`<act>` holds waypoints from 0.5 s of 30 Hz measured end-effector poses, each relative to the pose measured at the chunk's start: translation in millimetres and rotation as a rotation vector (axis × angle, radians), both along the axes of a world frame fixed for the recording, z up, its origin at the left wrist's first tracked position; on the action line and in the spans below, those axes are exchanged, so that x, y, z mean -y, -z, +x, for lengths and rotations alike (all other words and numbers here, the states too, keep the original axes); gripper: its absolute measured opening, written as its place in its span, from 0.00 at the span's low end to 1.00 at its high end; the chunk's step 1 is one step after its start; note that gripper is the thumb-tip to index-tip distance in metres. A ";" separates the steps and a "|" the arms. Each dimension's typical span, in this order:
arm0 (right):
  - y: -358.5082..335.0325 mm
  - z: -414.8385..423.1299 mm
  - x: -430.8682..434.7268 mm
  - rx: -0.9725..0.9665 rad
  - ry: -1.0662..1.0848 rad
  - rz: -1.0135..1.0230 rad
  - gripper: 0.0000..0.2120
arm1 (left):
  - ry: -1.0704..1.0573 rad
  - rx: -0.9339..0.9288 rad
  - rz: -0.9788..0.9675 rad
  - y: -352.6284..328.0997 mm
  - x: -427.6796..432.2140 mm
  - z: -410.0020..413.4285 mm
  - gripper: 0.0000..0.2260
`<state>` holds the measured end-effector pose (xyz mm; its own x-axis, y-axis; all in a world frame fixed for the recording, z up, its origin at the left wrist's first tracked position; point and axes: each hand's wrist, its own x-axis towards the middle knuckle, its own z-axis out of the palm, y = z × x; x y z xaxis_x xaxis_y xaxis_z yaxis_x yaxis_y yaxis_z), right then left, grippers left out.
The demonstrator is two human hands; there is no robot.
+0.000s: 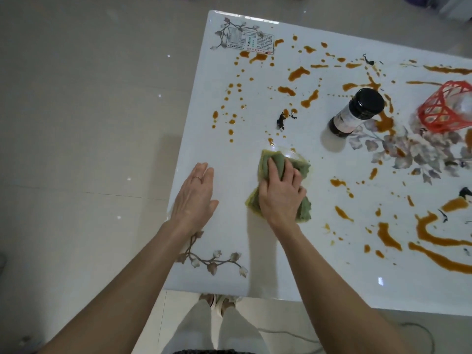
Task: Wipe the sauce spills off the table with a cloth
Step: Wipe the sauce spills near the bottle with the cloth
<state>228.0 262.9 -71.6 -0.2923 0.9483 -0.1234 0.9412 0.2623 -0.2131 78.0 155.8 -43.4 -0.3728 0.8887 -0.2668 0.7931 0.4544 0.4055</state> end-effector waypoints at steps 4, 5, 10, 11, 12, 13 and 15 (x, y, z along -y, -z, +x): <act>-3.7 -33.3 30.2 -0.029 -0.320 -0.073 0.29 | -0.040 -0.002 0.020 0.7 -4.0 -4.4 0.36; -4.5 -39.9 27.4 -0.026 -0.406 -0.071 0.30 | -0.043 -0.007 0.023 1.0 -5.1 -5.0 0.35; -2.9 -40.7 -25.4 0.047 -0.494 -0.006 0.26 | -0.039 -0.035 0.033 4.7 -7.1 -9.0 0.29; -3.2 -35.2 -28.0 0.035 -0.426 0.002 0.26 | -0.035 -0.036 0.038 4.7 -7.1 -8.9 0.29; -3.1 -30.5 -26.9 0.015 -0.347 0.008 0.26 | -0.036 -0.035 0.047 4.2 -6.6 -8.6 0.29; -3.4 -28.7 -22.8 -0.011 -0.276 0.011 0.25 | -0.037 -0.032 0.058 3.6 -6.8 -8.6 0.28; -2.8 -30.0 -8.8 -0.085 -0.212 0.016 0.25 | -0.044 -0.020 0.078 3.1 -7.3 -8.7 0.29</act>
